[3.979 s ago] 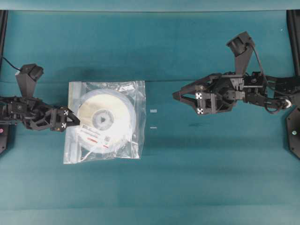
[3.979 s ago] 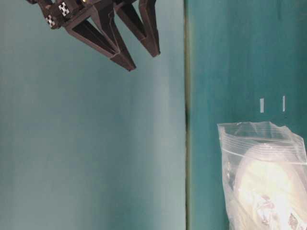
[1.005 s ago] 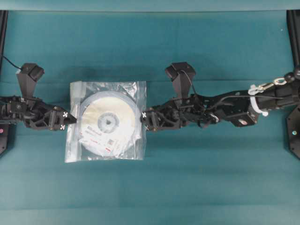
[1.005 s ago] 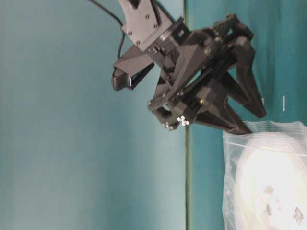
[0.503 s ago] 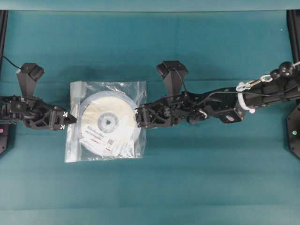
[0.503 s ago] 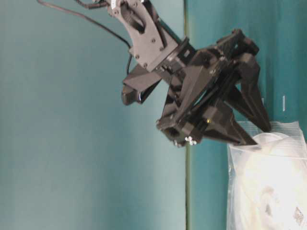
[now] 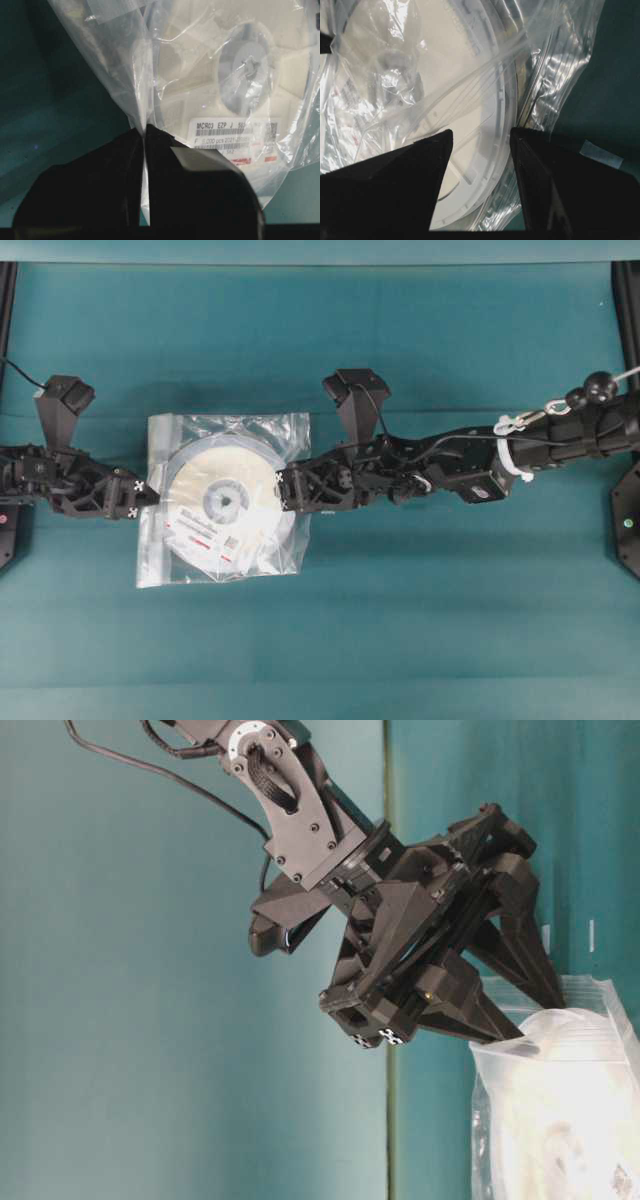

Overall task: Take out the reel from the clear zip bag.
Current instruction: 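Insert the right gripper into the bag and grip the reel rim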

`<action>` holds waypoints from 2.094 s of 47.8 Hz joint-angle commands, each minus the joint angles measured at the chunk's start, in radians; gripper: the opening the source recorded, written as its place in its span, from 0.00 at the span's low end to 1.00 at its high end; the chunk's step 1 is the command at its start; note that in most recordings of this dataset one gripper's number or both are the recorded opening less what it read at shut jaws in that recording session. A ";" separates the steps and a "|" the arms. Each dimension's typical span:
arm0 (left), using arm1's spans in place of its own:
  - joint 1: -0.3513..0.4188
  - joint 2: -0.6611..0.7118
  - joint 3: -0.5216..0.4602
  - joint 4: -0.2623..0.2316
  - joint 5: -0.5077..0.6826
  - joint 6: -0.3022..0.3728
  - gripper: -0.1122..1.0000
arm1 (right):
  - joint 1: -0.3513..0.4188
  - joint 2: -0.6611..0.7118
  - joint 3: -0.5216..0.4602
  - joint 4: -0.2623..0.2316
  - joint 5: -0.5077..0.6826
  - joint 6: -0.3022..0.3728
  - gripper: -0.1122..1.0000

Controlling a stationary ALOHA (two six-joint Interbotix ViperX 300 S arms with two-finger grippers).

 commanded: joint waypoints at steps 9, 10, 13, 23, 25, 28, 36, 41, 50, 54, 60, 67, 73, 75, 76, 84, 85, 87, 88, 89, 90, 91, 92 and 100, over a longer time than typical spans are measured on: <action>-0.002 0.000 -0.014 0.002 -0.008 0.002 0.12 | 0.018 -0.002 -0.048 0.003 -0.012 0.003 0.64; -0.002 0.000 -0.014 0.002 -0.008 0.002 0.12 | 0.018 0.000 -0.048 0.003 -0.011 0.002 0.64; -0.002 0.000 -0.014 0.002 -0.008 0.002 0.12 | 0.018 0.000 -0.048 0.003 -0.008 0.002 0.62; -0.002 0.000 -0.014 0.002 -0.008 0.002 0.12 | 0.018 0.000 -0.048 0.002 0.031 0.000 0.54; -0.002 0.002 -0.014 0.002 -0.008 0.002 0.12 | 0.018 0.000 -0.044 0.002 0.031 0.000 0.51; -0.002 0.002 -0.014 0.002 -0.006 0.002 0.12 | 0.020 -0.005 -0.043 0.000 0.028 0.000 0.49; -0.002 0.000 -0.014 0.002 -0.006 0.002 0.12 | 0.021 -0.017 -0.040 -0.005 0.025 -0.005 0.47; -0.002 0.002 -0.015 0.002 -0.008 0.002 0.12 | 0.021 -0.031 -0.034 -0.008 0.023 -0.006 0.47; -0.002 0.000 -0.015 0.002 -0.006 0.002 0.12 | 0.021 -0.061 -0.017 -0.015 -0.003 -0.014 0.47; -0.002 0.000 -0.014 0.002 -0.006 0.002 0.12 | 0.023 -0.067 -0.011 -0.015 -0.017 -0.012 0.46; -0.002 0.002 -0.014 0.002 -0.006 0.002 0.12 | 0.025 -0.069 -0.011 -0.014 -0.018 -0.012 0.39; -0.002 0.002 -0.015 0.002 -0.006 0.002 0.12 | 0.025 -0.066 -0.011 -0.015 -0.014 -0.011 0.14; -0.002 0.002 -0.014 0.002 -0.008 0.002 0.12 | 0.025 -0.066 -0.011 -0.015 -0.009 -0.011 0.13; 0.000 0.002 -0.014 0.002 -0.006 0.002 0.12 | 0.023 -0.066 -0.011 -0.014 -0.006 -0.011 0.13; -0.002 0.002 -0.014 0.002 -0.006 0.002 0.12 | 0.025 -0.066 -0.011 -0.015 -0.003 -0.011 0.13; -0.002 0.002 -0.014 0.002 -0.006 0.002 0.12 | 0.025 -0.066 -0.011 -0.014 0.020 -0.011 0.13; -0.002 0.002 -0.014 0.002 -0.006 0.002 0.12 | 0.025 -0.066 -0.009 -0.014 0.023 -0.009 0.12; -0.002 0.002 -0.014 0.002 -0.006 0.002 0.12 | 0.025 -0.066 -0.005 -0.015 0.028 -0.009 0.13; 0.000 0.002 -0.014 0.002 -0.006 0.002 0.12 | 0.025 -0.066 -0.003 -0.015 0.031 -0.008 0.13; -0.002 0.002 -0.014 0.002 -0.006 0.002 0.12 | 0.025 -0.067 -0.002 -0.014 0.032 -0.008 0.13; -0.002 0.002 -0.014 0.002 -0.006 0.002 0.12 | 0.025 -0.067 0.002 -0.014 0.035 -0.008 0.13; -0.002 0.002 -0.014 0.002 -0.006 0.002 0.12 | 0.025 -0.067 0.003 -0.014 0.038 -0.008 0.13; -0.002 0.002 -0.015 0.002 -0.008 0.002 0.12 | 0.025 -0.069 0.006 -0.014 0.040 -0.008 0.12; -0.002 0.002 -0.014 0.003 -0.006 0.002 0.12 | 0.020 -0.074 0.023 -0.014 0.040 -0.008 0.13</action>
